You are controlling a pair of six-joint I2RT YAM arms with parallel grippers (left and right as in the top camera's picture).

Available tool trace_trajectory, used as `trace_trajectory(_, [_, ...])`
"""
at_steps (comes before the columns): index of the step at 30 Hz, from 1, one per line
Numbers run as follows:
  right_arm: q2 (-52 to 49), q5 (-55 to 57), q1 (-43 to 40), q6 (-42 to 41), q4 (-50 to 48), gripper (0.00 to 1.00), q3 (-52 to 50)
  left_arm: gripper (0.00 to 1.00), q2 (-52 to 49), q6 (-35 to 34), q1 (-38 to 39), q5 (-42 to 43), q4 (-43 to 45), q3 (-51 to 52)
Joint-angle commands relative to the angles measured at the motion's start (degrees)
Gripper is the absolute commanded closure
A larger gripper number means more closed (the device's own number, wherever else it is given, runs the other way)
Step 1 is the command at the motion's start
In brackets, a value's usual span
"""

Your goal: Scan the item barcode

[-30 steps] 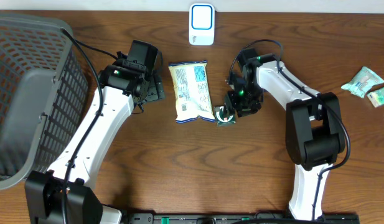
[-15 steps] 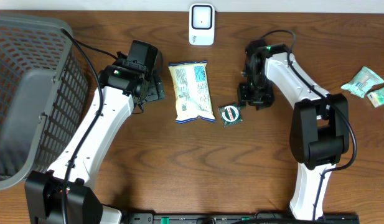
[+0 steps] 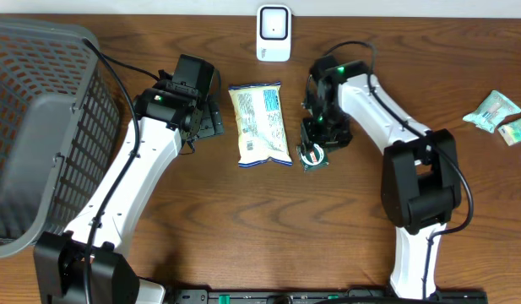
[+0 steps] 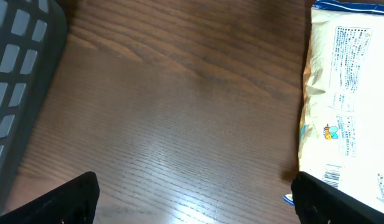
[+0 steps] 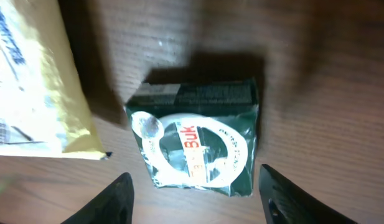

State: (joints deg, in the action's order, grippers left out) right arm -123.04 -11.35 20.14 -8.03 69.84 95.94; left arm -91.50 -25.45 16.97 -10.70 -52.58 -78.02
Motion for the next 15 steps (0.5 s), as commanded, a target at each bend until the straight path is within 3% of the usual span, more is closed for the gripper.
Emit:
trace_trajectory(1, [-0.2, 4.6, 1.5, 0.8, 0.8, 0.36, 0.6, 0.02, 0.5, 0.3, -0.1, -0.9, -0.3, -0.3])
trace_trajectory(15, [-0.2, 7.2, 3.4, 0.8, 0.1, 0.23, -3.2, 0.02, 0.5, 0.3, -0.1, -0.9, -0.3, -0.3])
